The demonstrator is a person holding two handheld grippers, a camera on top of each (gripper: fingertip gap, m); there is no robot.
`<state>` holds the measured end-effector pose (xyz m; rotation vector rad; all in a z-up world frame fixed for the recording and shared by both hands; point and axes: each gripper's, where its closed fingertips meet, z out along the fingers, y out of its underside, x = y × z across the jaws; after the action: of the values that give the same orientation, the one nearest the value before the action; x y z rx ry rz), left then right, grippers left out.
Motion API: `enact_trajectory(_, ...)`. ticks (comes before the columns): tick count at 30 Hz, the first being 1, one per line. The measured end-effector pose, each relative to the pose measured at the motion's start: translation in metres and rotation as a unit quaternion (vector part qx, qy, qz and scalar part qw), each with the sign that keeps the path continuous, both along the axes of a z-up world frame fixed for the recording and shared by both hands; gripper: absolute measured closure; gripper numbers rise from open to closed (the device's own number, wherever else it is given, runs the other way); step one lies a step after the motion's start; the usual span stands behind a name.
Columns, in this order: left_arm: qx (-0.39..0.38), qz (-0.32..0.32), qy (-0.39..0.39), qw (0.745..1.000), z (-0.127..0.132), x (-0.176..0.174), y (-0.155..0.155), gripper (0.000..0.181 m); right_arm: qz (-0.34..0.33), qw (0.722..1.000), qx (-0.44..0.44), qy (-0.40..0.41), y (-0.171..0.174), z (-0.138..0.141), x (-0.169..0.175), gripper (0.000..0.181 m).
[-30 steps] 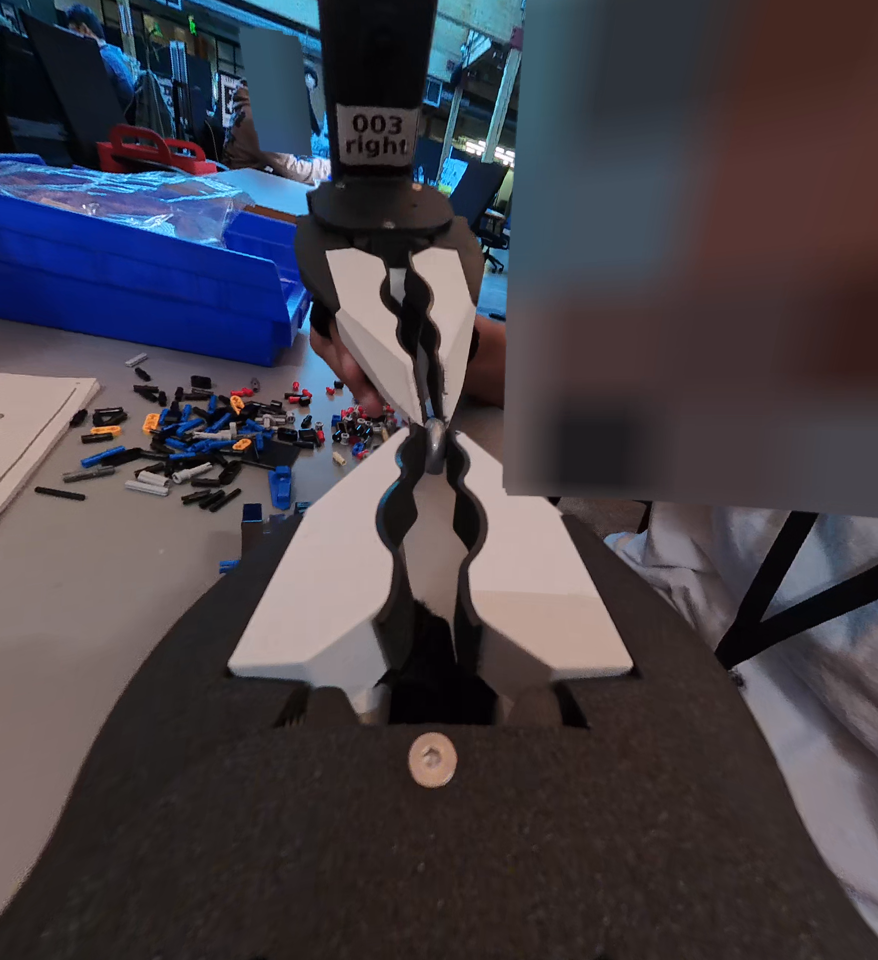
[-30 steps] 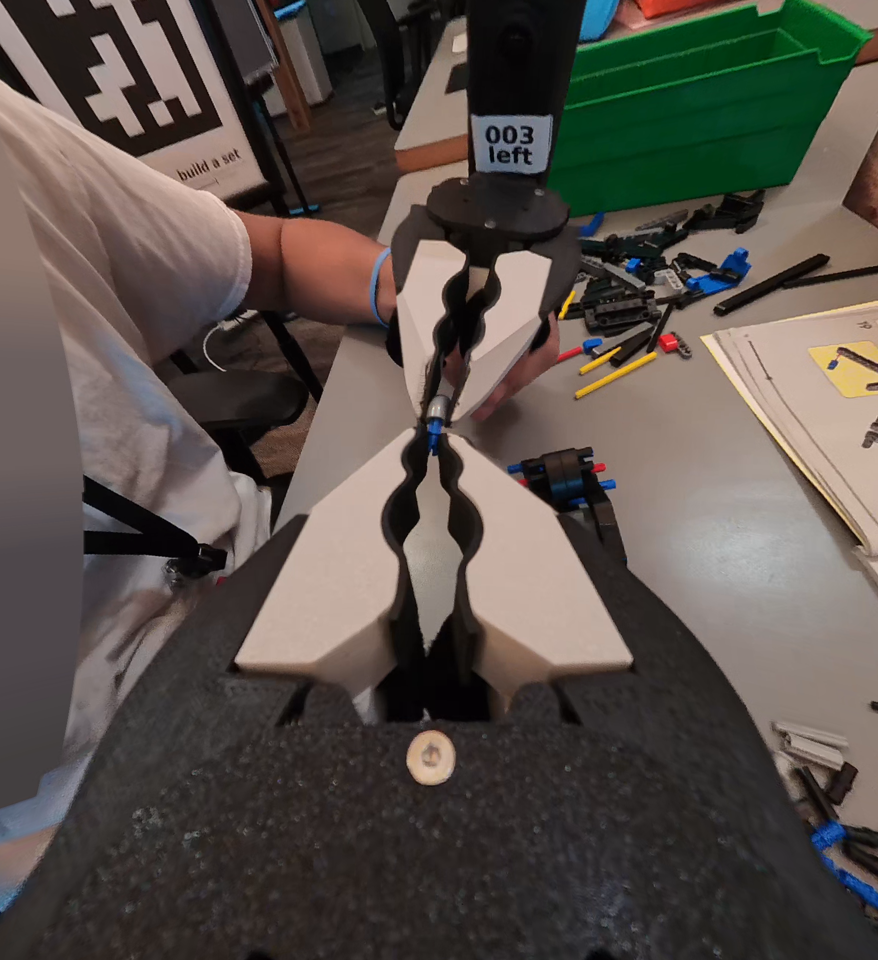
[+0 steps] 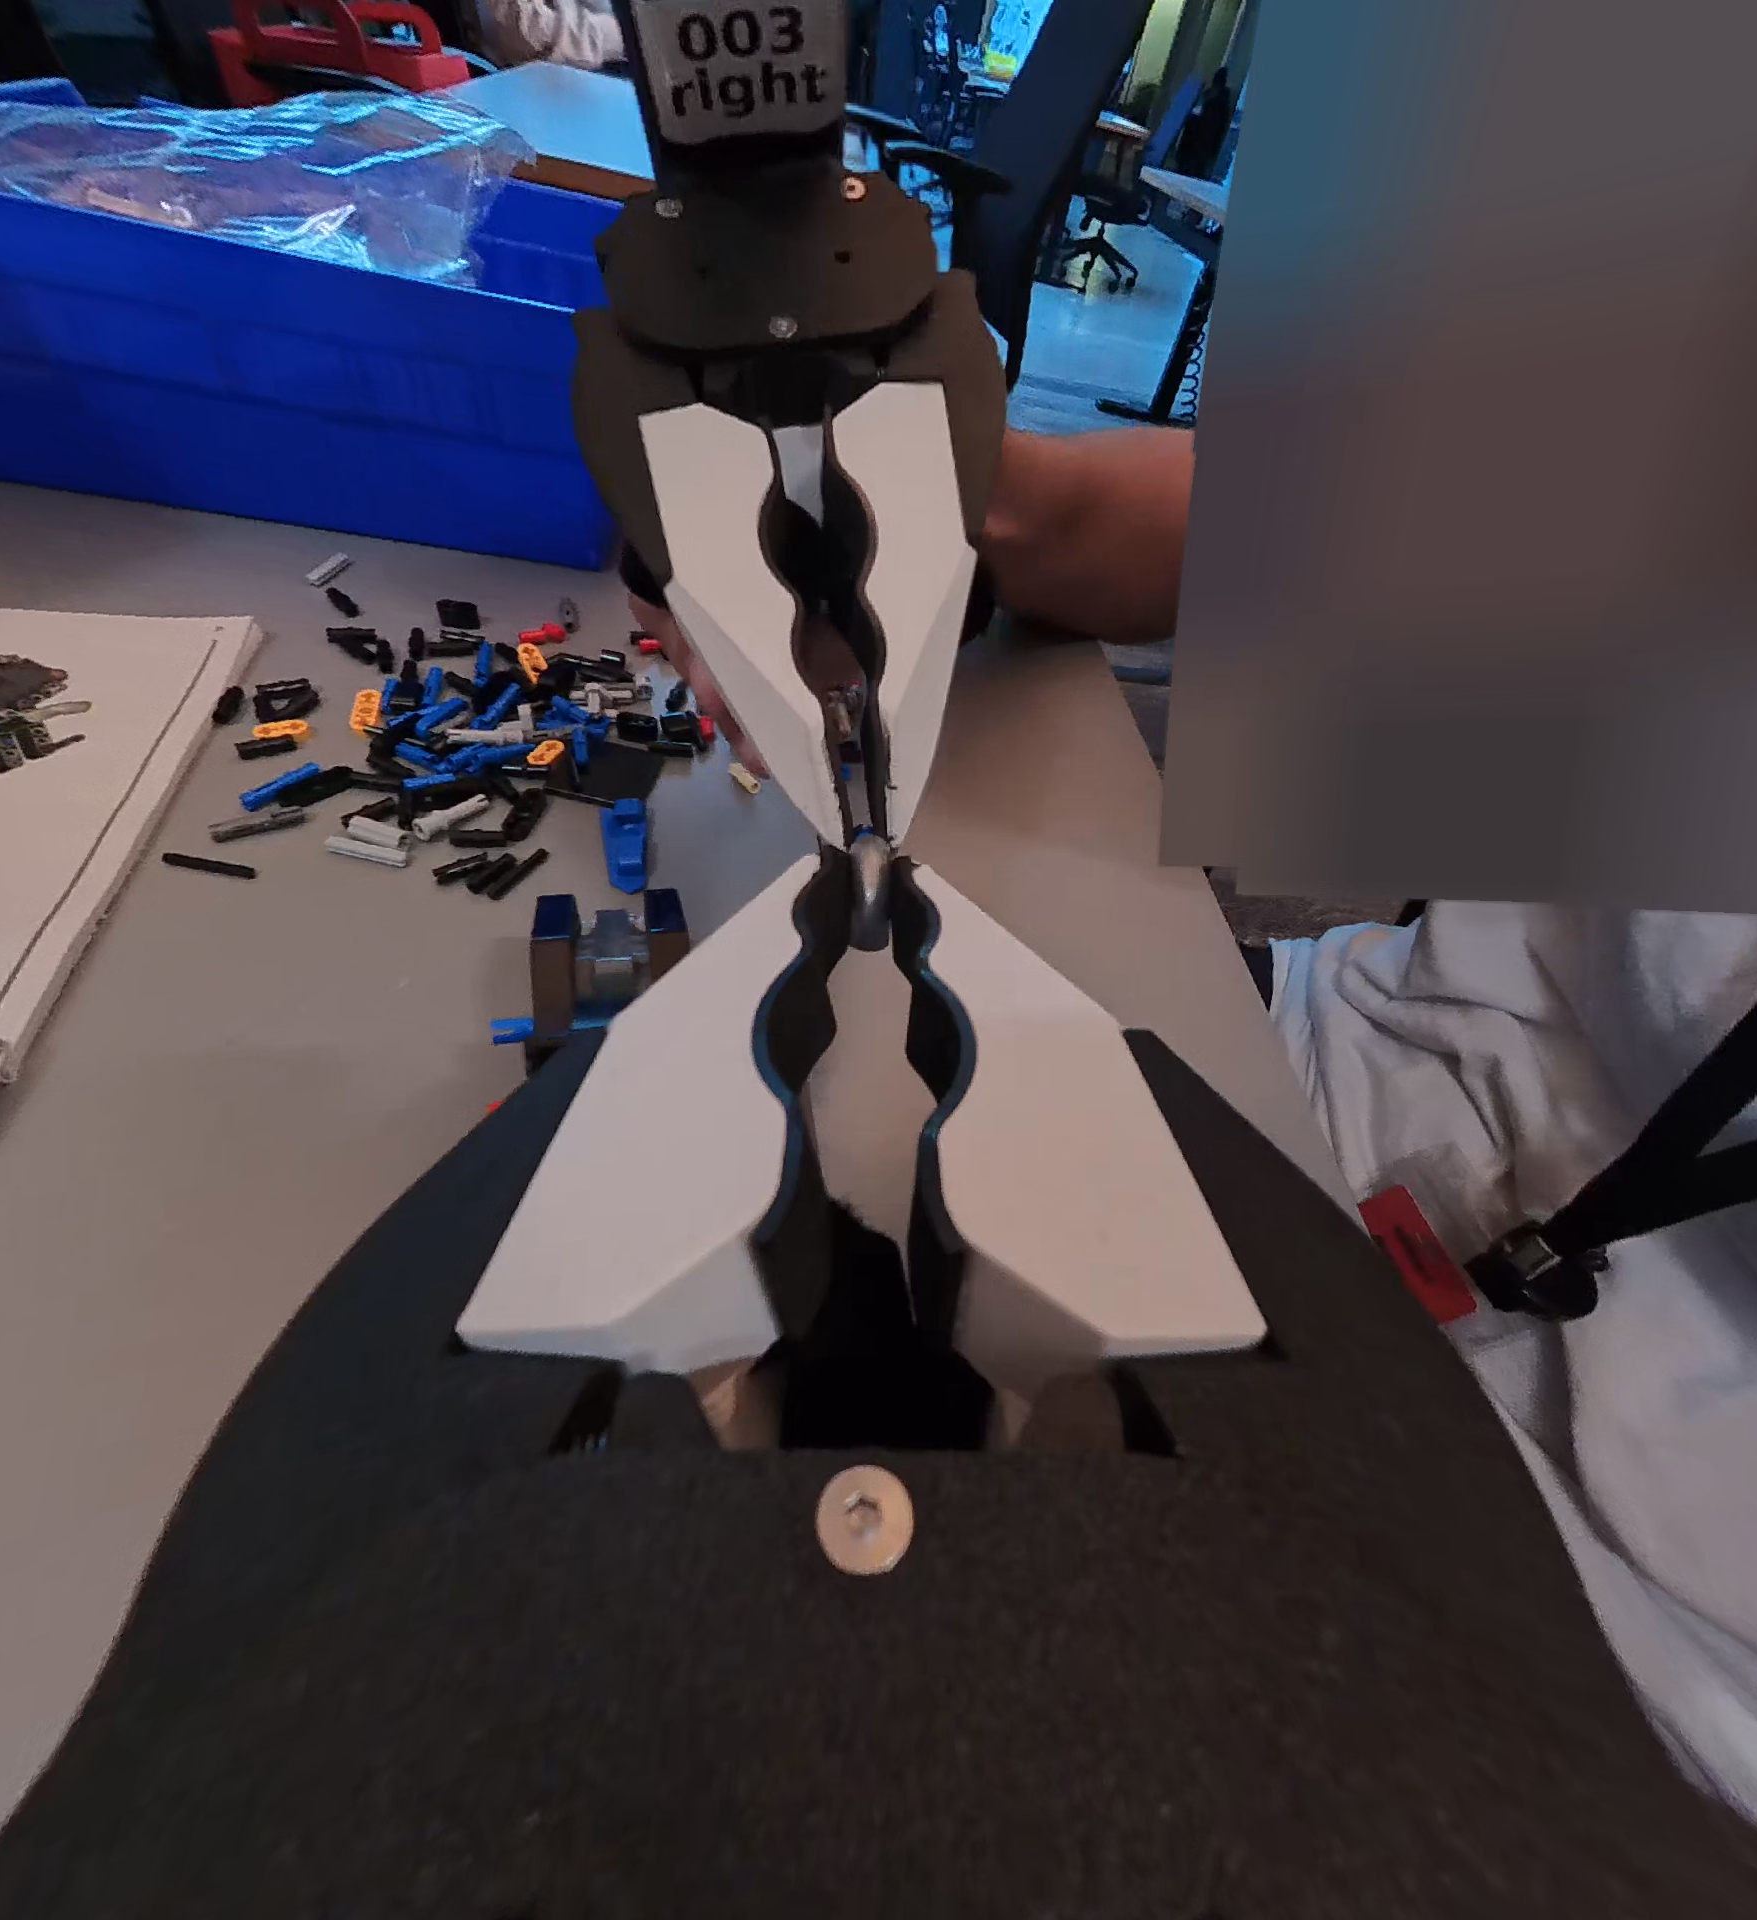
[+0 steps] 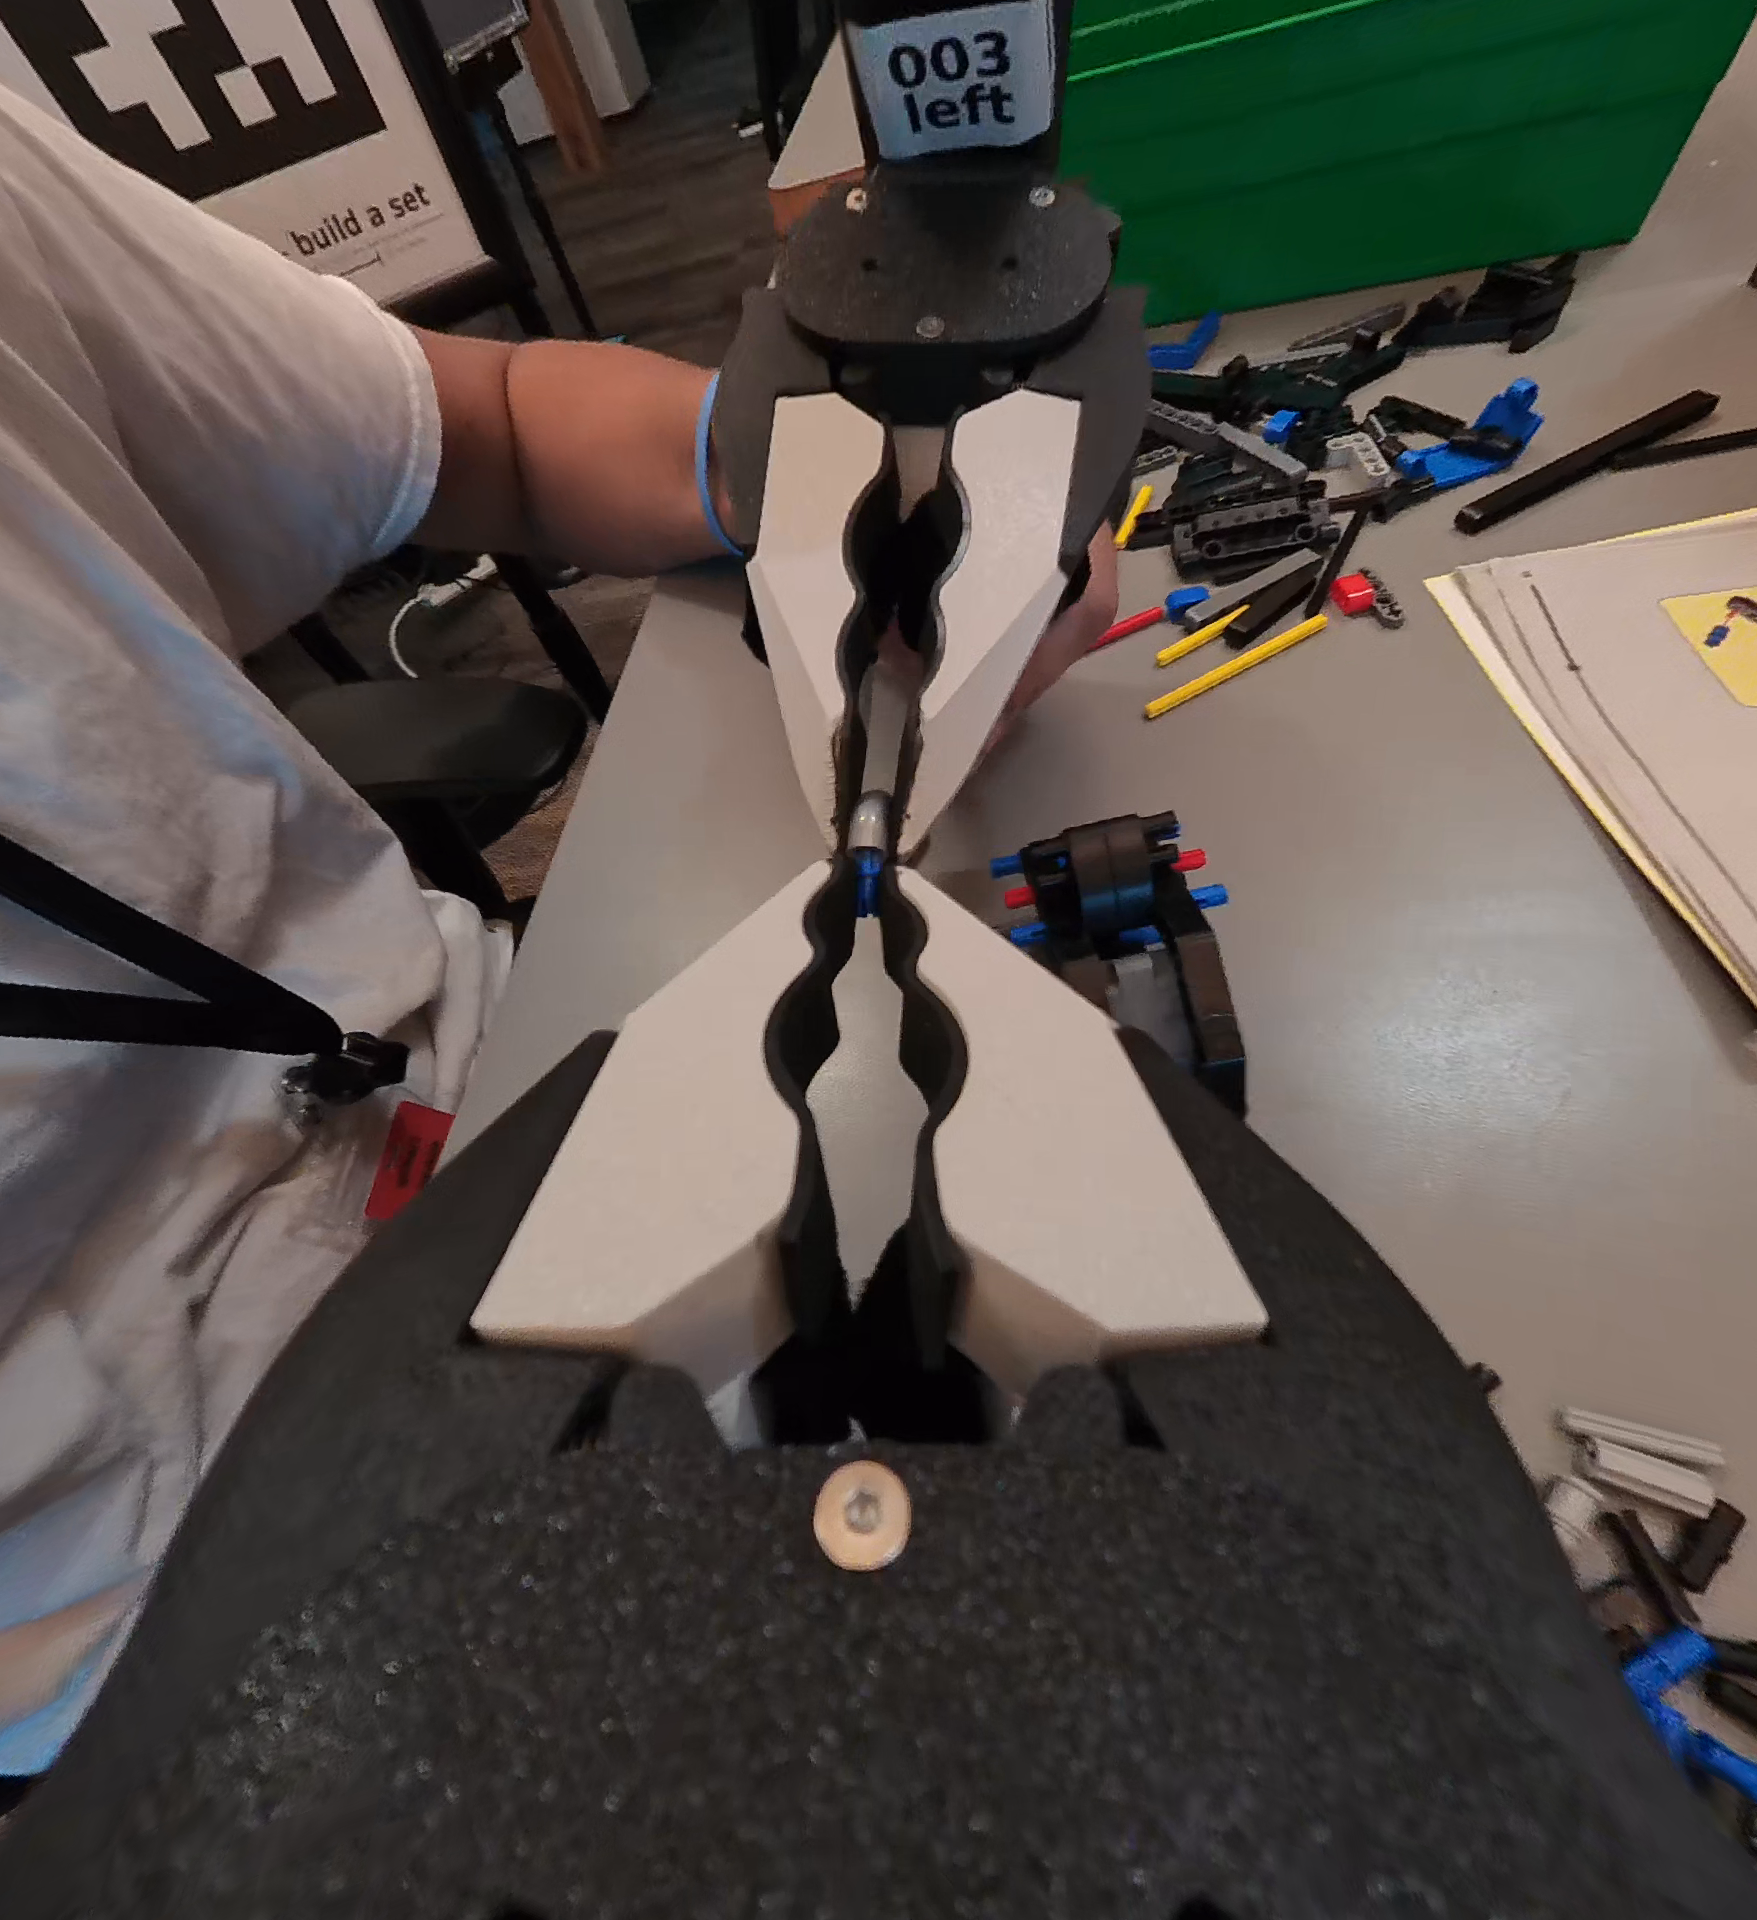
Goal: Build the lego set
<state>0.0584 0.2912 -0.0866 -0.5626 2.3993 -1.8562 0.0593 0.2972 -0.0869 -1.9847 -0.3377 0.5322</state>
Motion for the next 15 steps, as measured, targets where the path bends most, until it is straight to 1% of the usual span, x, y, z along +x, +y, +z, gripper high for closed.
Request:
enact_trajectory(2, -0.029, 0.010, 0.016, 0.999, 0.004, 0.005, 0.002, 0.175, -0.017, 0.999, 0.026, -0.027, 0.002, 0.005, 0.005, 0.177)
enact_trajectory(4, -0.056, 0.010, 0.037, 0.998, 0.007, 0.008, 0.003, 0.175, -0.026, 0.995, 0.054, -0.075, 0.003, 0.008, 0.009, 0.175)
enact_trajectory(7, -0.069, -0.002, 0.057, 0.996, 0.007, 0.005, 0.002, 0.175, -0.025, 0.990, 0.056, -0.125, -0.002, 0.004, 0.012, 0.163)
enact_trajectory(9, -0.088, 0.003, 0.068, 0.994, 0.011, 0.007, 0.003, 0.175, -0.031, 0.987, 0.050, -0.152, -0.003, 0.002, 0.014, 0.156)
enact_trajectory(12, -0.133, 0.016, 0.093, 0.987, 0.020, 0.013, 0.010, 0.175, -0.055, 0.972, 0.081, -0.213, 0.001, 0.008, 0.013, 0.162)
enact_trajectory(15, -0.144, 0.015, 0.096, 0.985, 0.024, 0.013, 0.011, 0.175, -0.087, 0.949, 0.102, -0.284, 0.006, 0.011, 0.018, 0.169)
